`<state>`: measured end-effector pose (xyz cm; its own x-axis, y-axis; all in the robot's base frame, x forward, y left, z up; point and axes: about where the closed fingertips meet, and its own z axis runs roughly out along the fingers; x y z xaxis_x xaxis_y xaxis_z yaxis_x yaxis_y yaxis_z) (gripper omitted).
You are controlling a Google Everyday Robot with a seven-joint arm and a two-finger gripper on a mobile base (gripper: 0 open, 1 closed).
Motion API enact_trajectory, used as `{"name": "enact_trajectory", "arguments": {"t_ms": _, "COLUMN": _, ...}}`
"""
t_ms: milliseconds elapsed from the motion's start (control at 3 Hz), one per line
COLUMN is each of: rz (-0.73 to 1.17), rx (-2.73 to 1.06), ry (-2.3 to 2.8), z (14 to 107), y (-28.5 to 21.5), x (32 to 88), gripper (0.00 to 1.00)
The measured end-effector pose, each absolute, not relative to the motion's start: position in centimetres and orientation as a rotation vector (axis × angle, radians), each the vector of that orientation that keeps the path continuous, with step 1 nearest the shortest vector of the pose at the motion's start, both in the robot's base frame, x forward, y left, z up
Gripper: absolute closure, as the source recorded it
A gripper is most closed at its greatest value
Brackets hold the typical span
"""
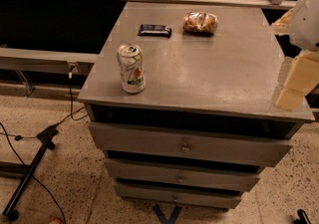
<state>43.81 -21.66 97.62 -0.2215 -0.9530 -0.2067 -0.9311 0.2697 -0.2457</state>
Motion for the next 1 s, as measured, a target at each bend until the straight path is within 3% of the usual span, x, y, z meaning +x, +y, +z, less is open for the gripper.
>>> {"name": "enact_trajectory", "arguments": {"t_ms": 333, "rz": -0.099, "rx": -1.724, "ry": 2.232, "z": 97.6, "y": -21.7, "x": 43.8, "gripper": 0.00}}
{"name": "enact_trajectory", "arguments": {"t_ms": 1000, "rz": -0.142, "rx": -1.693, "ry": 2.152, "z": 98.9, "y": -19.5, "x": 51.4, "gripper": 0.00}}
